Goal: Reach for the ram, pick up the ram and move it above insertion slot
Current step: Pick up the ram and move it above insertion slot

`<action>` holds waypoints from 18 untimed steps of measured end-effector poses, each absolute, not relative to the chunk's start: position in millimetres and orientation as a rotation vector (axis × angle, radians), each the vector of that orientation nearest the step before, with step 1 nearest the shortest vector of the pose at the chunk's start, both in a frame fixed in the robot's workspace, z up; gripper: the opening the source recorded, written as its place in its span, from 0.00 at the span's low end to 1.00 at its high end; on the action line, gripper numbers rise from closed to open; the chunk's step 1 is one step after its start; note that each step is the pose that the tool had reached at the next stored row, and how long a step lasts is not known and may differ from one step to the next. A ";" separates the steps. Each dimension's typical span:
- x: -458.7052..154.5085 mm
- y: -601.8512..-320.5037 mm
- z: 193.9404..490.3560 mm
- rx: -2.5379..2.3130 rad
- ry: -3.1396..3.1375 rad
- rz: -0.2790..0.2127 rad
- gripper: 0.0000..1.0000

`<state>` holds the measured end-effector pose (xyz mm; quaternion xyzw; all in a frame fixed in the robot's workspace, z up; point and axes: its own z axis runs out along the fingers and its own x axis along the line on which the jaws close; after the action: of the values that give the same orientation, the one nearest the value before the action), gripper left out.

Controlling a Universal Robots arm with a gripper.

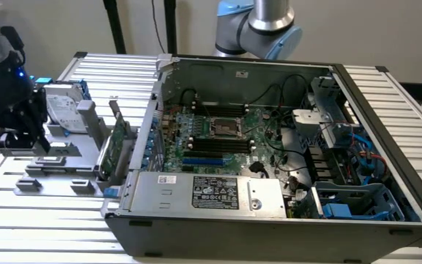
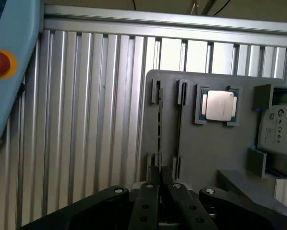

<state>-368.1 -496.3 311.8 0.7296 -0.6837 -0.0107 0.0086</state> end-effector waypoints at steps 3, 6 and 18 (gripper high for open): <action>-360.1 -496.3 325.2 2.282 -2.132 -0.035 0.13; -351.3 -496.3 339.0 2.286 -2.129 -0.038 0.13; -329.4 -496.3 375.4 2.321 -2.094 -0.073 0.13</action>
<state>-329.4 -496.3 375.4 0.7423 -0.6696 -0.0235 0.0076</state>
